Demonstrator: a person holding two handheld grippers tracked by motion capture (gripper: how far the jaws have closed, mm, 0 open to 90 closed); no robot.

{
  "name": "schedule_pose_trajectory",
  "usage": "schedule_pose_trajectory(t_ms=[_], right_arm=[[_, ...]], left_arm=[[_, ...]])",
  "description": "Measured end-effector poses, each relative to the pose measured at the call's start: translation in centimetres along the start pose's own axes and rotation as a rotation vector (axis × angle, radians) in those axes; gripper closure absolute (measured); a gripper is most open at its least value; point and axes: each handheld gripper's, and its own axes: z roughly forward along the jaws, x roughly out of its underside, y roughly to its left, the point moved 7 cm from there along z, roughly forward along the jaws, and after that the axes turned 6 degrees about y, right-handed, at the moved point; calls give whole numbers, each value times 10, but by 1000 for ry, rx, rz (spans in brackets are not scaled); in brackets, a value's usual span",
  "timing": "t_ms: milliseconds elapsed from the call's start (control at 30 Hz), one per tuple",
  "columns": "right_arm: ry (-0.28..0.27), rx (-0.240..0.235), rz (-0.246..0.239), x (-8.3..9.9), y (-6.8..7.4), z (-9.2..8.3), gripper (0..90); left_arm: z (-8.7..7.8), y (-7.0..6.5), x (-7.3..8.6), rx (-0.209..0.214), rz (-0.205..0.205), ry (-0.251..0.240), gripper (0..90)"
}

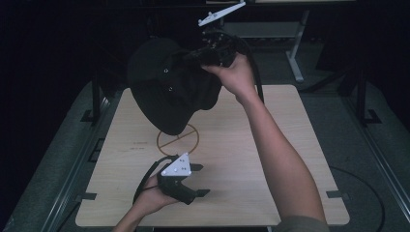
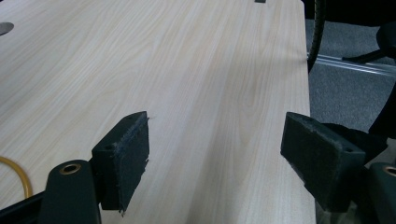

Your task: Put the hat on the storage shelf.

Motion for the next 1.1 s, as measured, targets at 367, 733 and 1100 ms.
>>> schedule_pose_trajectory(t_ms=[367,733,1100], right_arm=[[53,-26,-5,-12,7,34,855],[96,-32,-28,-19,6,63,846],[158,-43,-49,-18,16,96,839]], left_arm=[[-1,0,-1,0,-6,-18,232],[0,0,-1,4,7,-9,230],[5,-7,-2,18,17,0,229]])
